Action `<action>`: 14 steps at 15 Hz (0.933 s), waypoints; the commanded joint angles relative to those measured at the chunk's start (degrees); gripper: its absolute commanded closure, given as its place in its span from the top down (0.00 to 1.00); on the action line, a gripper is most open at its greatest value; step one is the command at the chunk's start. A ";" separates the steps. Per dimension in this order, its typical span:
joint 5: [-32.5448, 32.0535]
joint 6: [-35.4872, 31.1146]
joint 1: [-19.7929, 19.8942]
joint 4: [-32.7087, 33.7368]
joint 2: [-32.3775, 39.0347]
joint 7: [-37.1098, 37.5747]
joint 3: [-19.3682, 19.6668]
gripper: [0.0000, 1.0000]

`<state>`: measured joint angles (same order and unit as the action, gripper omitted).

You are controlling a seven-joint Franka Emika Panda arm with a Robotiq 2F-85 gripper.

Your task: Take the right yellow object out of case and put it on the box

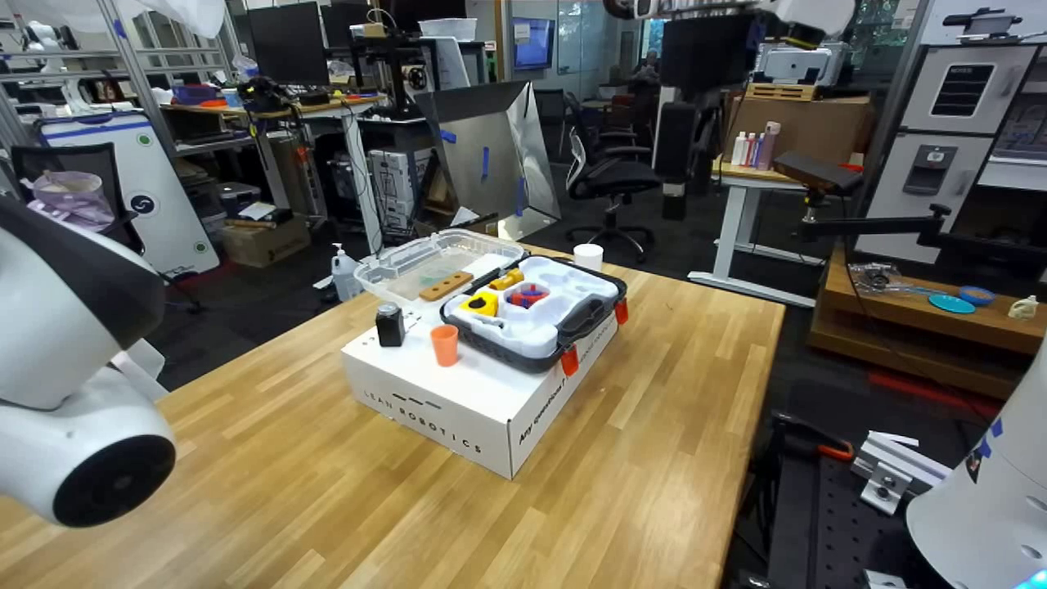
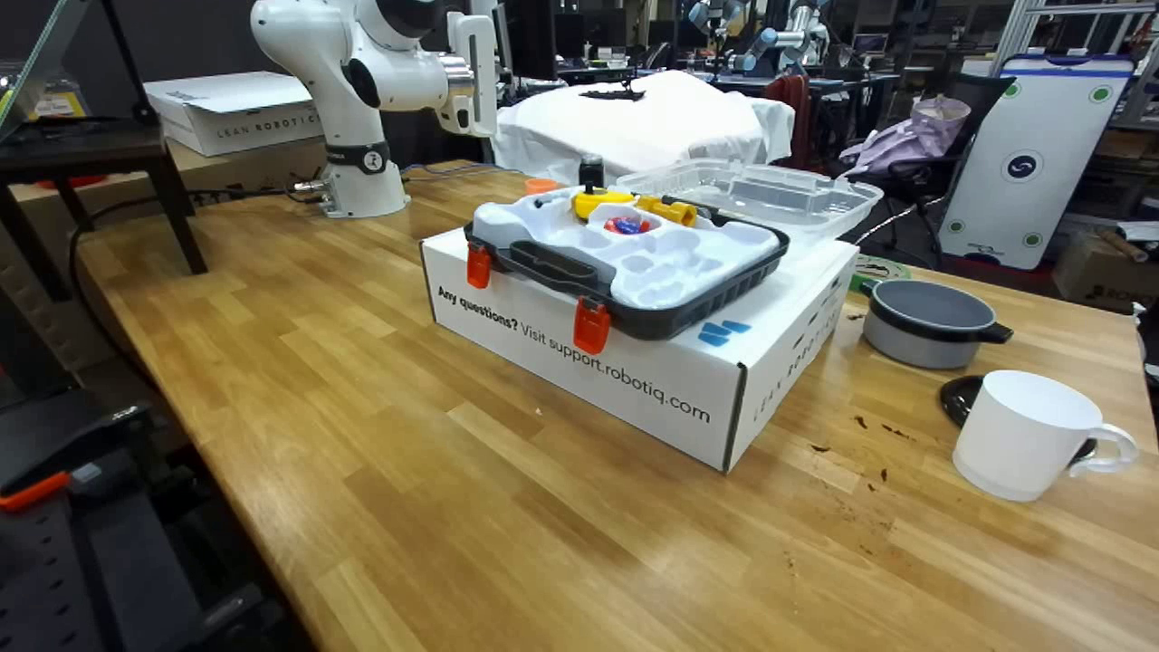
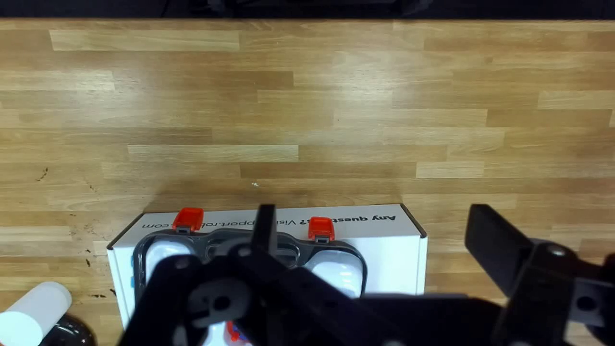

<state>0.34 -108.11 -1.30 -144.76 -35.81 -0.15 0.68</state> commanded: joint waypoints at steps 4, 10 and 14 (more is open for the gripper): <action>0.17 0.13 0.33 0.11 0.03 -0.15 -0.29 1.00; 0.17 0.13 0.33 0.11 0.03 -0.16 -0.29 1.00; 0.94 -1.01 -0.54 1.11 2.08 -1.50 -0.16 1.00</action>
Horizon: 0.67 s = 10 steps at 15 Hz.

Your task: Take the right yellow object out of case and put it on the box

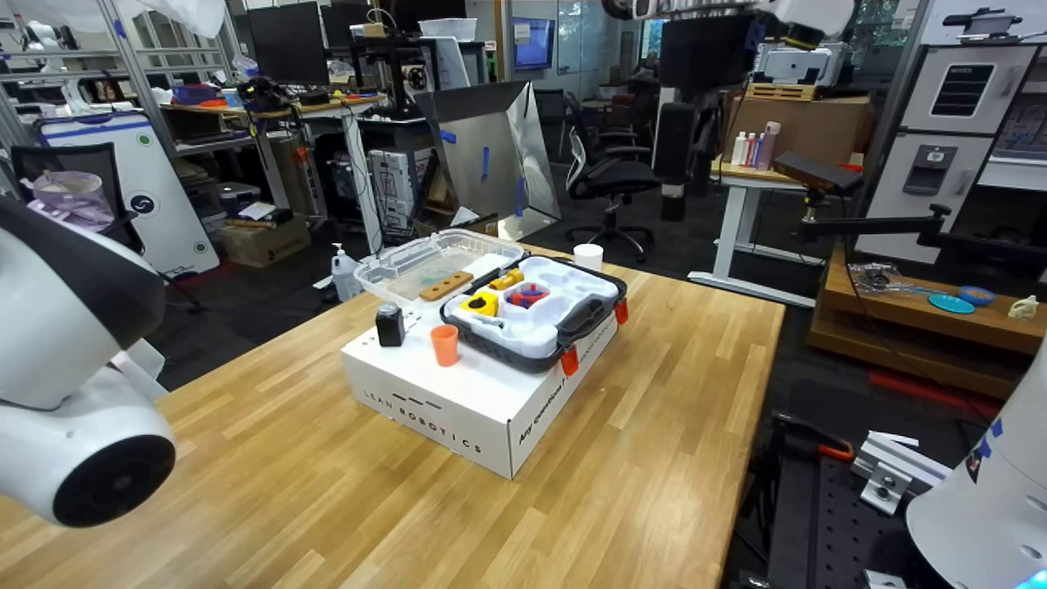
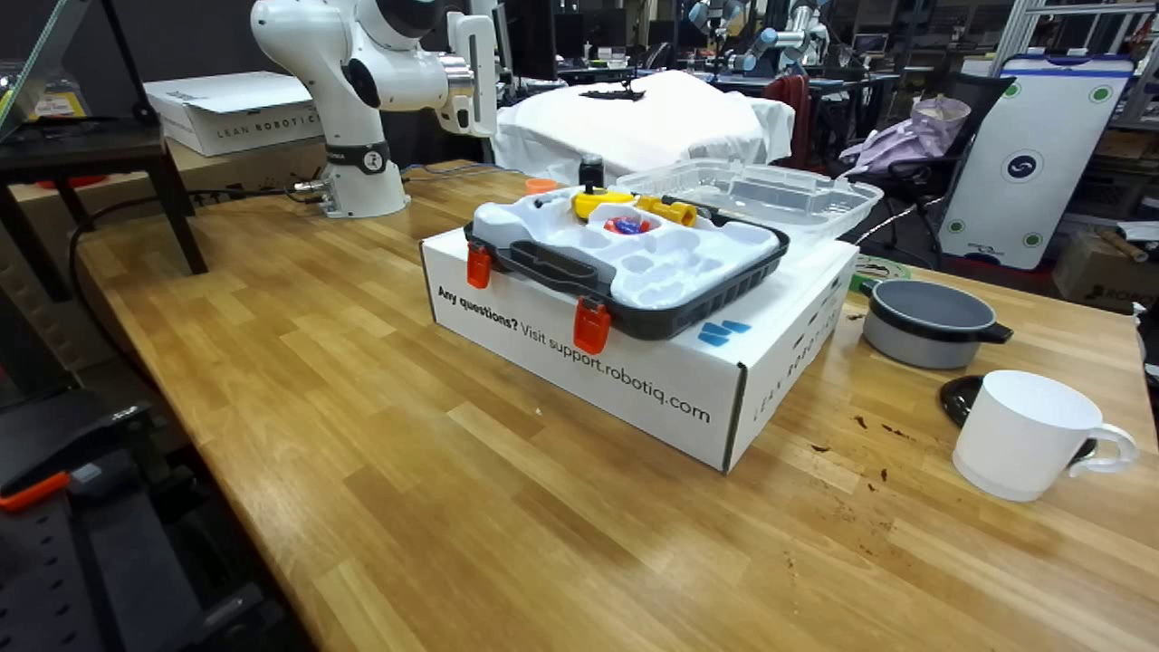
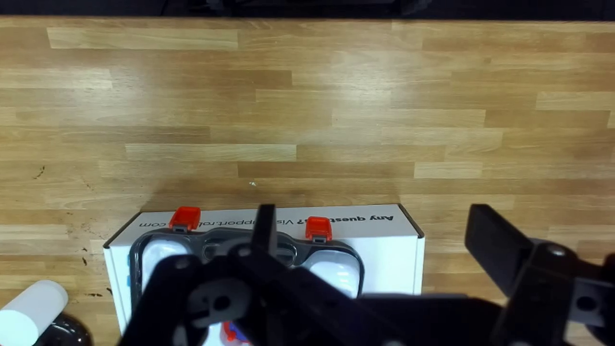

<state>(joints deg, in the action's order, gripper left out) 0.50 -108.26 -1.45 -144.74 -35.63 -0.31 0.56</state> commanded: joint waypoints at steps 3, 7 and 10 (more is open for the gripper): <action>1.75 -1.60 -1.77 2.18 3.96 -3.66 0.23 1.00; 1.89 -4.85 -3.22 4.22 7.38 -6.23 -0.24 1.00; 1.37 -4.63 -2.86 3.34 6.60 -4.82 -0.72 1.00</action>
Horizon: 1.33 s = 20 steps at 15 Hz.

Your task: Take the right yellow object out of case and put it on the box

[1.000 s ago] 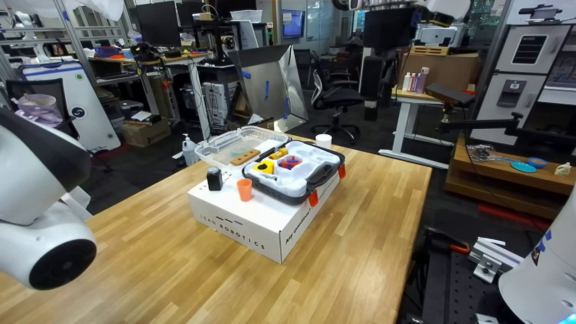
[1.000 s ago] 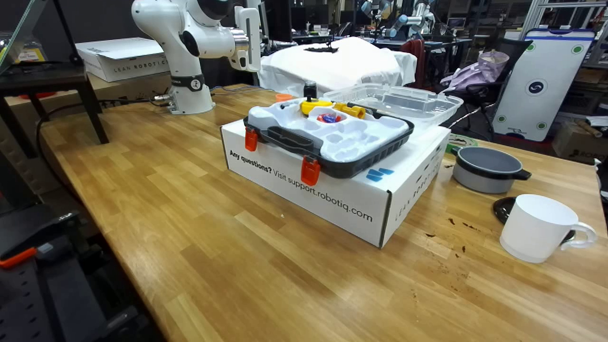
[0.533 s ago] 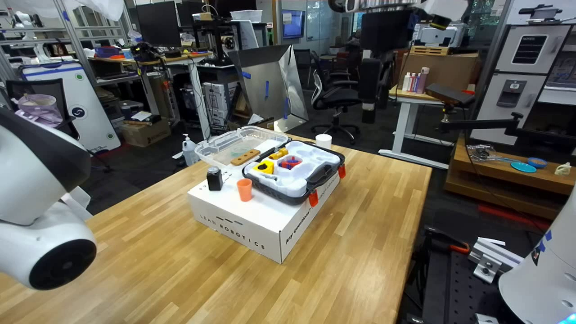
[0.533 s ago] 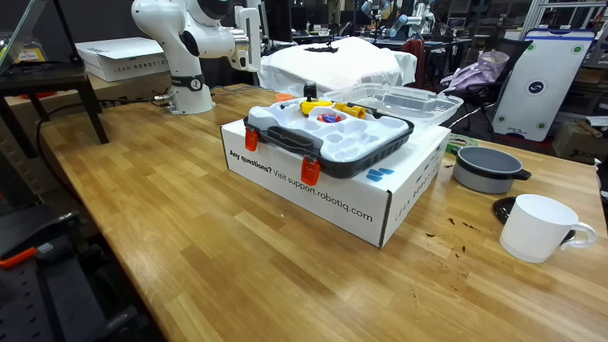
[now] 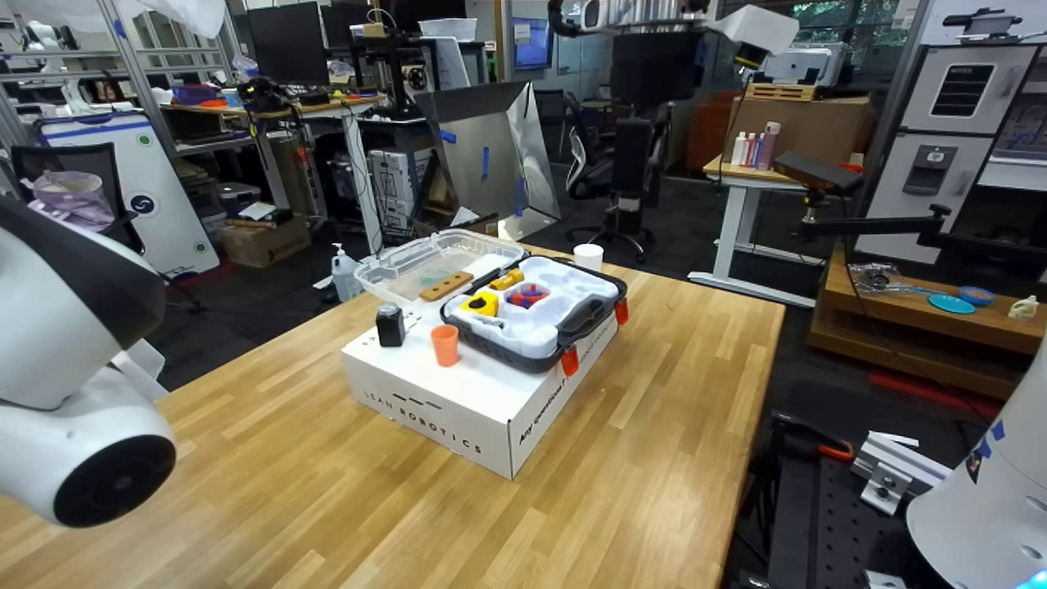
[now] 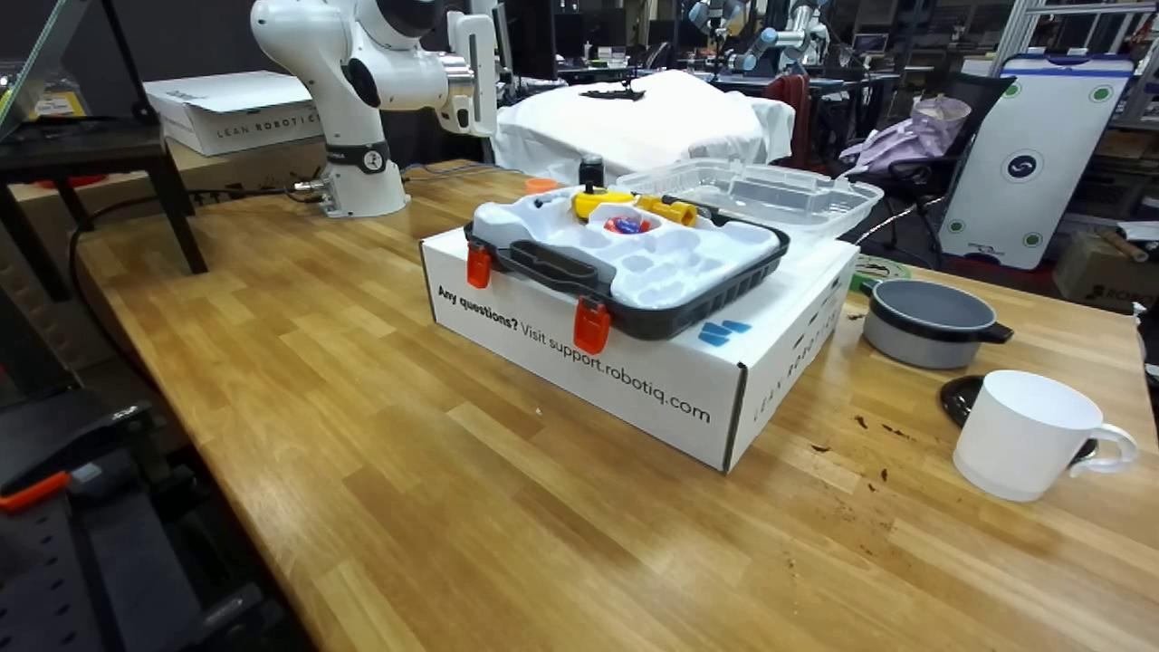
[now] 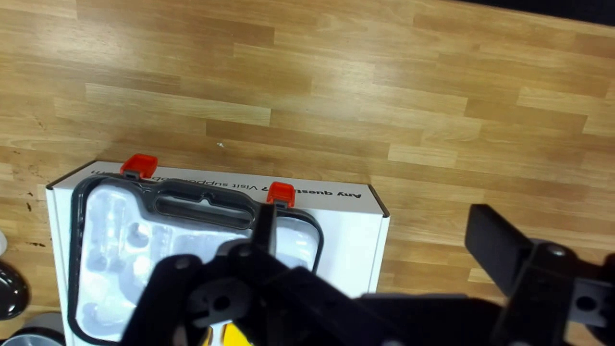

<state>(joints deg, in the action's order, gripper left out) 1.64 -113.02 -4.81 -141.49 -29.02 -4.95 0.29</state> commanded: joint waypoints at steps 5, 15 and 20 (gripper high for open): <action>0.22 0.14 0.46 0.34 0.26 -0.48 -0.43 1.00; 0.05 -6.81 -2.29 6.67 8.09 -0.38 -4.21 1.00; 0.04 -8.46 -2.38 6.73 9.49 -0.10 -4.95 1.00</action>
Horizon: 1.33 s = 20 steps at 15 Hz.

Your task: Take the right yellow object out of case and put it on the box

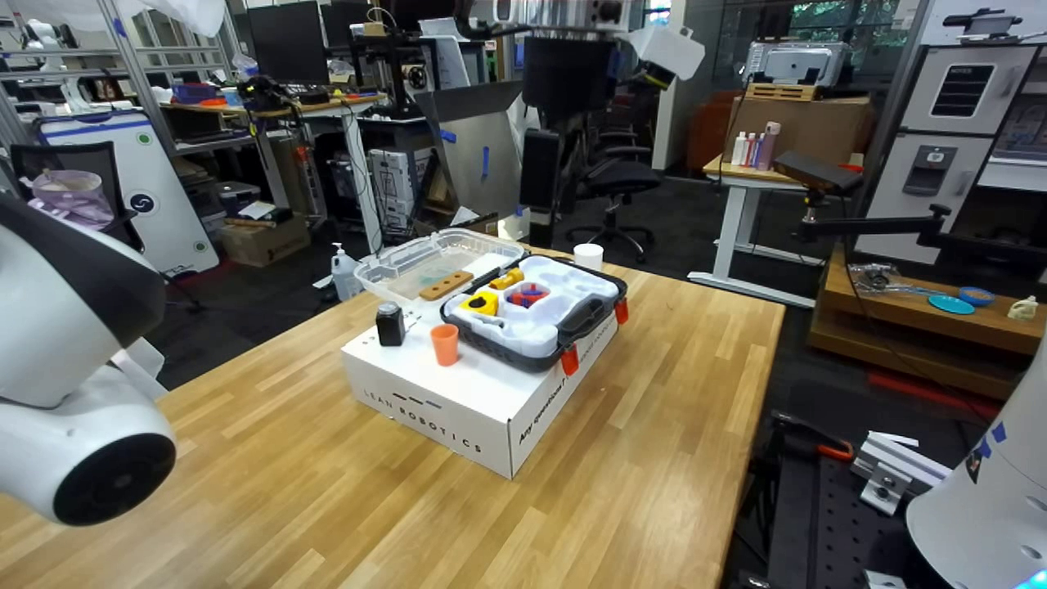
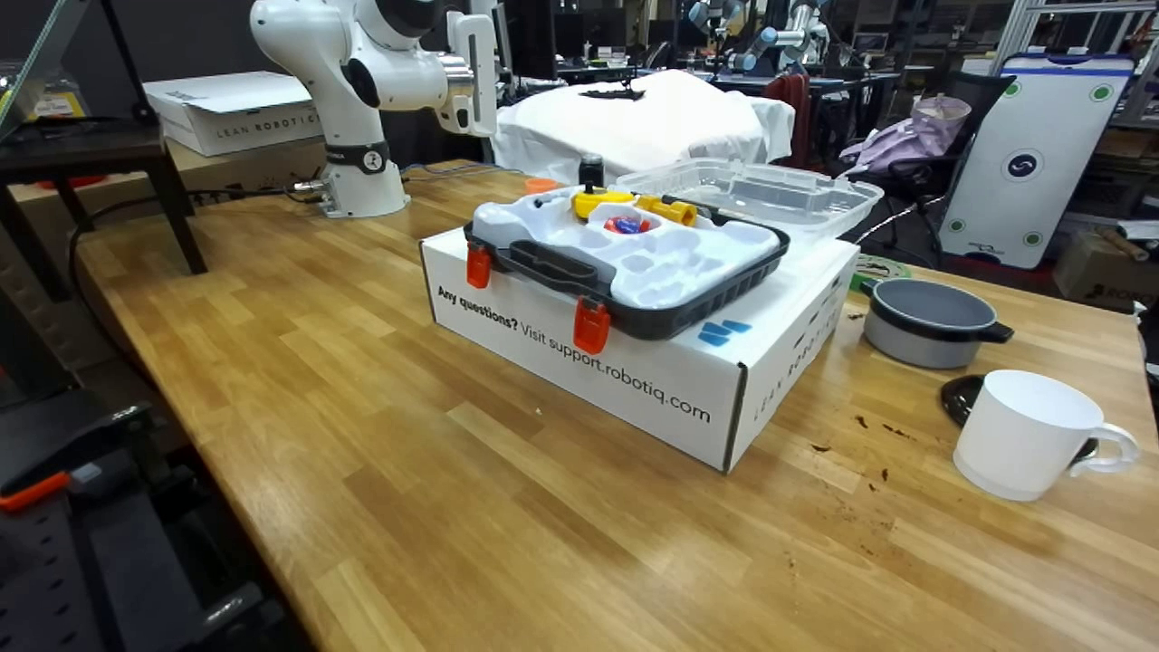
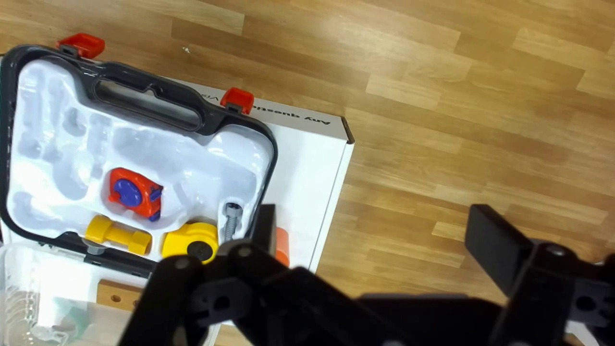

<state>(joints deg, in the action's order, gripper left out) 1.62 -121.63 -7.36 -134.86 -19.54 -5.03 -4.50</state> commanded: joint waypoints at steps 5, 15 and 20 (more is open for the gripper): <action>0.06 0.24 0.19 -0.03 -0.73 -0.02 -0.10 1.00; -0.98 -2.53 1.08 3.15 3.82 4.17 -0.66 1.00; -4.09 -5.43 2.07 9.73 12.15 10.56 -0.94 1.00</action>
<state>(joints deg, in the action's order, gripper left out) -0.10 -126.43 -6.82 -129.42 -11.91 1.62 -4.45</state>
